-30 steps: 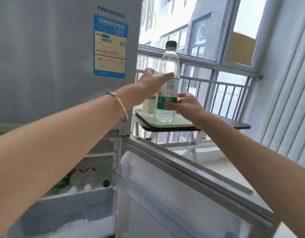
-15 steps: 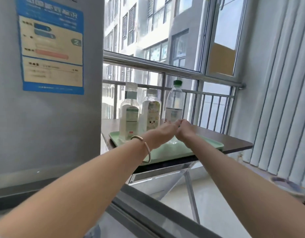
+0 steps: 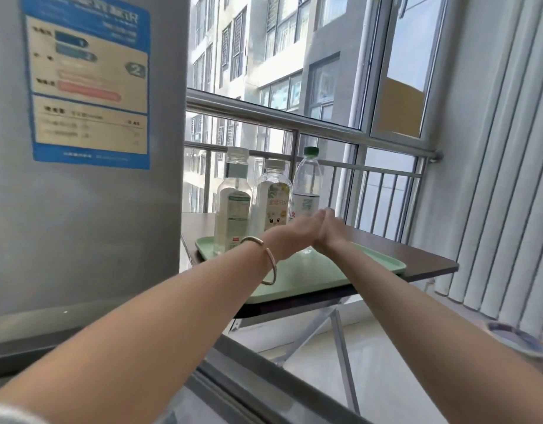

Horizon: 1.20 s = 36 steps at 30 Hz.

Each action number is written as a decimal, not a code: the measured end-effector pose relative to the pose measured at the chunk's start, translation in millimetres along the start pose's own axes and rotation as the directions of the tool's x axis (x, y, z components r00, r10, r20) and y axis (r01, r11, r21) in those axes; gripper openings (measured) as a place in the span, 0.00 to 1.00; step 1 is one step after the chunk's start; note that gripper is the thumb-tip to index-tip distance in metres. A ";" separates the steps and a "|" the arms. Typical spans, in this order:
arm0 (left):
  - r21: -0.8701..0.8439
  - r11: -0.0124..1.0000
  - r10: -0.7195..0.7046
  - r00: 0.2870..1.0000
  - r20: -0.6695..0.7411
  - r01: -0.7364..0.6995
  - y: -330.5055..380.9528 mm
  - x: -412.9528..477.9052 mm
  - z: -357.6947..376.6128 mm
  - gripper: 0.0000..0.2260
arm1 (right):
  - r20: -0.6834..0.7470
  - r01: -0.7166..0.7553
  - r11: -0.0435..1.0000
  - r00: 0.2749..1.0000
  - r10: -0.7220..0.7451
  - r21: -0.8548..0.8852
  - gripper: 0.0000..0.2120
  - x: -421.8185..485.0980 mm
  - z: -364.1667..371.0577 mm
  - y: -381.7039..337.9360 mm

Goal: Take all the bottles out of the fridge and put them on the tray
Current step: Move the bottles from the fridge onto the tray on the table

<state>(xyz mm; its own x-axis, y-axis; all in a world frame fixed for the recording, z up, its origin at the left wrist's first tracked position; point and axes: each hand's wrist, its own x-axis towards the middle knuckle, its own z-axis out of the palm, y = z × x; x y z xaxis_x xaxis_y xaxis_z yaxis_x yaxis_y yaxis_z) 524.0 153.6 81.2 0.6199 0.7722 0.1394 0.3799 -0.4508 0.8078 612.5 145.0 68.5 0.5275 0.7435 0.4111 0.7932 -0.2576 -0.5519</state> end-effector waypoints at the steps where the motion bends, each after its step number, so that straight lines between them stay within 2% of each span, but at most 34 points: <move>1: -0.003 1.000 0.026 0.999 0.019 -0.026 2.5 -10.3 -3.9 0.28 | -0.037 0.029 1.000 0.999 -0.030 -0.010 0.26 -7.5 -4.7 -0.9; 4: 0.032 0.993 0.112 0.993 0.022 -0.113 11.1 -51.0 -18.2 0.27 | -0.021 0.139 0.990 0.990 -0.140 -0.031 0.26 -38.0 -22.6 -13.1; 8: 0.116 0.981 0.157 0.988 0.009 -0.157 12.1 -121.5 -48.8 0.28 | 0.049 0.331 0.941 0.943 -0.328 -0.070 0.23 -87.9 -41.7 -46.2; 11: 0.199 0.974 0.115 0.992 -0.048 -0.103 4.0 -178.3 -74.1 0.25 | 0.180 0.473 0.877 0.873 -0.453 -0.083 0.28 -126.1 -38.9 -82.0; 14: 0.432 0.902 0.064 0.985 -0.160 0.012 -10.7 -229.9 -99.8 0.26 | 0.372 0.602 0.794 0.758 -0.536 -0.085 0.29 -172.9 -25.9 -123.8; 16: 0.517 0.852 0.005 0.986 -0.169 0.084 -32.1 -253.9 -115.6 0.28 | 0.508 0.621 0.778 0.702 -0.499 -0.094 0.30 -201.5 -6.8 -150.0; 19: 0.576 0.787 -0.160 0.975 -0.155 0.221 -81.3 -282.0 -138.7 0.32 | 0.623 0.690 0.719 0.597 -0.505 -0.079 0.36 -240.5 31.3 -178.8; 25: 0.598 0.681 -0.446 0.887 -0.120 0.423 -197.4 -324.8 -169.6 0.34 | 0.816 0.716 0.697 0.431 -0.384 -0.050 0.63 -292.3 136.0 -206.4; 26: 0.588 0.668 -0.489 0.865 -0.114 0.455 -222.6 -330.6 -176.1 0.34 | 0.852 0.718 0.695 0.384 -0.357 -0.032 0.64 -299.0 158.5 -213.0; 28: 0.560 0.649 -0.556 0.824 -0.112 0.514 -260.8 -340.6 -179.9 0.33 | 0.893 0.715 0.698 0.331 -0.304 -0.028 0.55 -310.2 193.1 -212.2; 30: 0.584 0.611 -0.607 0.790 -0.090 0.535 -294.2 -351.3 -182.6 0.30 | 0.909 0.709 0.704 0.322 -0.262 -0.048 0.52 -318.3 230.7 -210.3; 32: 0.652 0.561 -0.624 0.778 -0.073 0.511 -338.0 -353.5 -186.5 0.27 | 0.913 0.713 0.699 0.323 -0.248 -0.063 0.56 -323.4 272.6 -210.6; 36: 0.590 0.507 -0.656 0.725 -0.208 0.628 -420.7 -345.6 -185.3 0.31 | 0.938 0.625 0.780 0.293 -0.187 -0.040 0.56 -328.3 333.0 -206.7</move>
<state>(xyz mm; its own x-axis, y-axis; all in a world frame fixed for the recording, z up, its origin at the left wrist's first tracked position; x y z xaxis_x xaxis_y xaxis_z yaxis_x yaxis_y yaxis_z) 22.8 159.4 -200.7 0.0572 0.9490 -0.3099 0.9872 -0.0074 0.1593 174.0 159.7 -194.1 -0.2792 0.8445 -0.4570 0.9602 0.2391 -0.1446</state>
